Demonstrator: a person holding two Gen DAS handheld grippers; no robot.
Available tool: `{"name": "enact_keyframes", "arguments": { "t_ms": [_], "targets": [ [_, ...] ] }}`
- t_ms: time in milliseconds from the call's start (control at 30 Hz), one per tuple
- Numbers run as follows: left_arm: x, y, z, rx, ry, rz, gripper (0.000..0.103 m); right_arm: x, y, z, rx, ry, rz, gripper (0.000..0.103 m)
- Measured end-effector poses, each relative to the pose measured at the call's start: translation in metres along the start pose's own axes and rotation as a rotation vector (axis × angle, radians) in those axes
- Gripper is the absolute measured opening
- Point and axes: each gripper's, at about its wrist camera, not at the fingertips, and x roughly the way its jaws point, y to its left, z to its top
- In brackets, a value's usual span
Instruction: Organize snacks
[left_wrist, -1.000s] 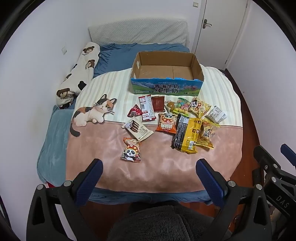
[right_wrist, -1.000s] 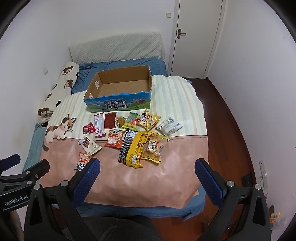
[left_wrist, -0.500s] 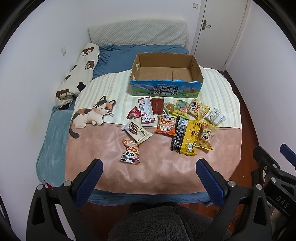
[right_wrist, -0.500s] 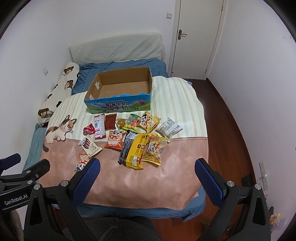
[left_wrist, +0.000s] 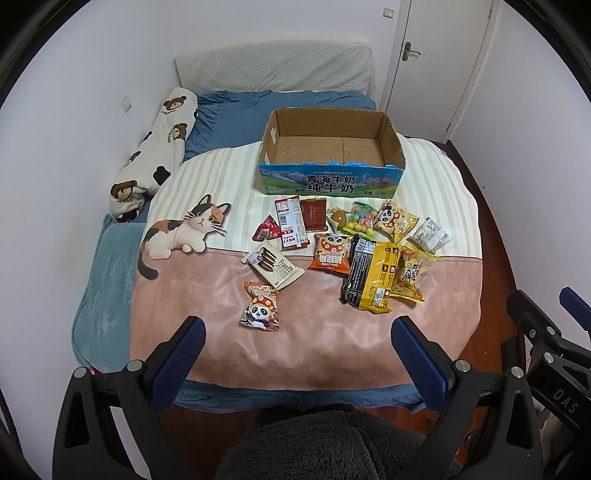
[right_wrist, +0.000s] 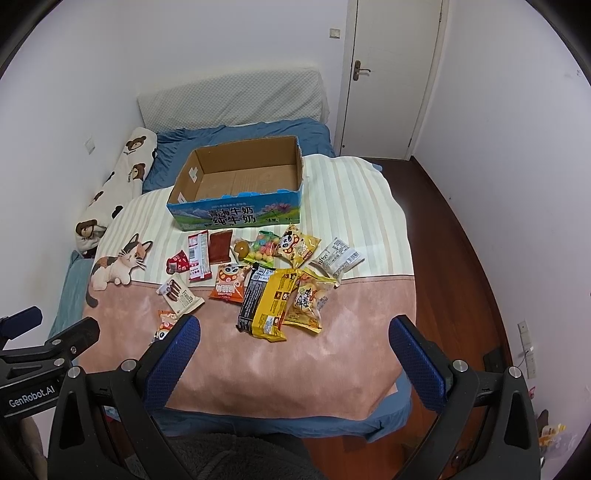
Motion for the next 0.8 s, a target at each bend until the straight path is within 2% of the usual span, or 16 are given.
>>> {"name": "enact_keyframes", "arguments": {
  "t_ms": [800],
  "targets": [
    [0.0009, 0.0001, 0.0042, -0.001, -0.005, -0.003, 0.103, -0.0015, 0.0009, 0.0027, 0.004, -0.005, 0.008, 0.103]
  ]
}}
